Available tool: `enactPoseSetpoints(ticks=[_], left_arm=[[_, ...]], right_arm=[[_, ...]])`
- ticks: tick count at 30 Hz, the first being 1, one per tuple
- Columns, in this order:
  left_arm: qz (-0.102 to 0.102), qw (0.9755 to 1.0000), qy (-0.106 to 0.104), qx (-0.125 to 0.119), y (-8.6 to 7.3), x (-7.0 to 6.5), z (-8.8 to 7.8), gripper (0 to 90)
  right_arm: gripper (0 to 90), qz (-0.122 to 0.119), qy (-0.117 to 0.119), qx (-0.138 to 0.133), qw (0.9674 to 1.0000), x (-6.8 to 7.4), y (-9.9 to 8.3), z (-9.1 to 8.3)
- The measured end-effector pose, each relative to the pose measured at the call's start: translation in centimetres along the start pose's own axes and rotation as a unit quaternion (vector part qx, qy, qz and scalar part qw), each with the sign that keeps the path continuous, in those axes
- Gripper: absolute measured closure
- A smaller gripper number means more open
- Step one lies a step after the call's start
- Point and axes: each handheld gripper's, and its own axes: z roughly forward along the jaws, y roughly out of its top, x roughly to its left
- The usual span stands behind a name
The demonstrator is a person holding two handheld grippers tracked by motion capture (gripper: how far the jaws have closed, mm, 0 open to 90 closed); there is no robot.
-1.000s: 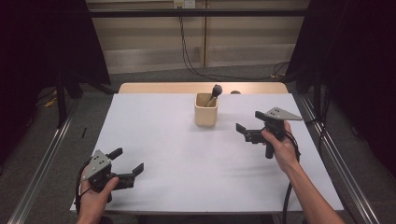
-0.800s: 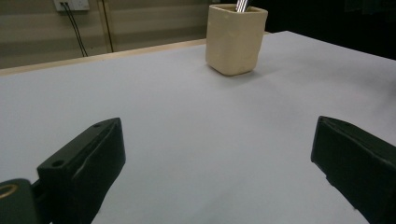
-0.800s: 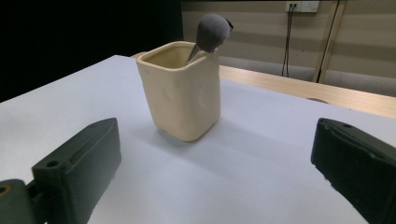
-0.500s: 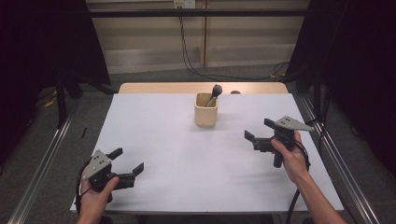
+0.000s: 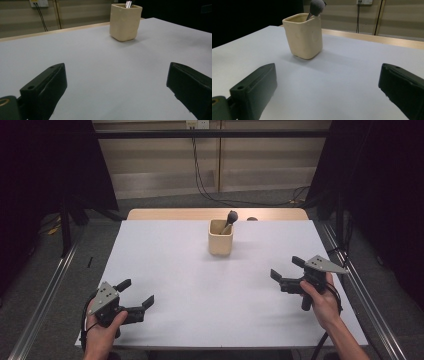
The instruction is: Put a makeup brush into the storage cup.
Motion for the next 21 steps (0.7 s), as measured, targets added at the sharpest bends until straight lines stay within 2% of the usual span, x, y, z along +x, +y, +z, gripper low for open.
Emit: enactPoseSetpoints(ticks=[10,13,15,21], left_arm=[[-0.004,1.0,0.003,-0.001,-0.1,-0.1,0.0,3.0],[-0.004,1.0,0.002,-0.001,-0.1,-0.1,0.0,3.0],[-0.001,1.0,0.002,0.001,-0.1,0.0,0.0,3.0],[-0.002,1.0,0.003,-0.001,-0.1,0.0,-0.1,3.0]], right_arm=[[1.0,0.0,-0.008,-0.007,0.9999,0.0,-1.3,-1.9],[1.3,0.004,-0.013,-0.01,0.9999,0.3,-1.6,-2.4],[1.0,0.005,-0.008,-0.011,0.9999,0.6,-1.6,-2.8],[1.1,0.0,-0.014,-0.008,0.9999,0.7,-2.3,-3.7]])
